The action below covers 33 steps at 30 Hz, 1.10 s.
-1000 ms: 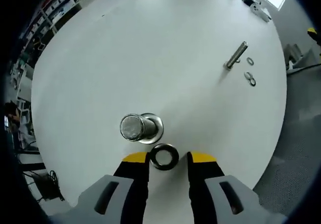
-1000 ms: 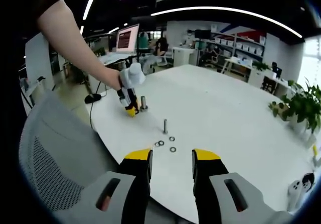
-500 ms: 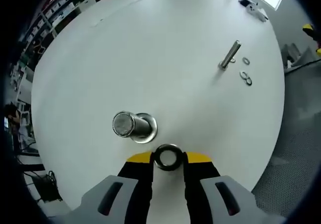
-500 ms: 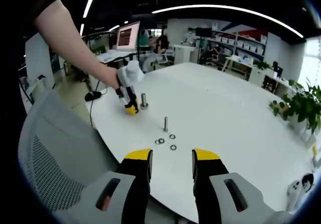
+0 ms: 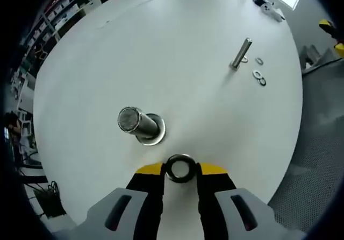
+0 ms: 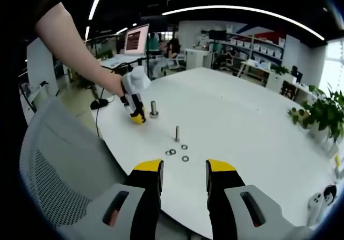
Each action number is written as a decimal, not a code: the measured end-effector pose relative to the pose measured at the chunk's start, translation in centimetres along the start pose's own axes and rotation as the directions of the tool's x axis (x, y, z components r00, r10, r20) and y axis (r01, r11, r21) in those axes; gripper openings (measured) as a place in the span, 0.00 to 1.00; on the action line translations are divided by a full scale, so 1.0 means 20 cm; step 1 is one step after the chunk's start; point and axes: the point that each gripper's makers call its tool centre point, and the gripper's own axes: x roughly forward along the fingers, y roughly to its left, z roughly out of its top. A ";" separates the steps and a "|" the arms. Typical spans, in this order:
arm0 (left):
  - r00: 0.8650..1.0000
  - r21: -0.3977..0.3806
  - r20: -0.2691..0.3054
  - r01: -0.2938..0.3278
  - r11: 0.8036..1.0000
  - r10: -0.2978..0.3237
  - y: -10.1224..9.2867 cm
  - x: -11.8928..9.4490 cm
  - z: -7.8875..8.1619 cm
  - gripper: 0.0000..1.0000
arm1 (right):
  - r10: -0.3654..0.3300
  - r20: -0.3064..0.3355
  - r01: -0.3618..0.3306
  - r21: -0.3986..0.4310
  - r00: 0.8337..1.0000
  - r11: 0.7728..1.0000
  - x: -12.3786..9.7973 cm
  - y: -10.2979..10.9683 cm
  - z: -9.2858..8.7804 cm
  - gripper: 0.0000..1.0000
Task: Place the washer onto the threaded stud by aligning its center hole with the stud, sliding it down to the base, and recovering from edge contact or off-axis alignment until the washer reaches the visible bottom stop.
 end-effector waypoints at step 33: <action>0.997 0.064 -0.073 0.013 0.998 -0.008 0.00 0.00 0.00 0.21 | -0.007 0.014 0.006 0.005 1.000 1.000 -0.01 -0.01 0.01 0.34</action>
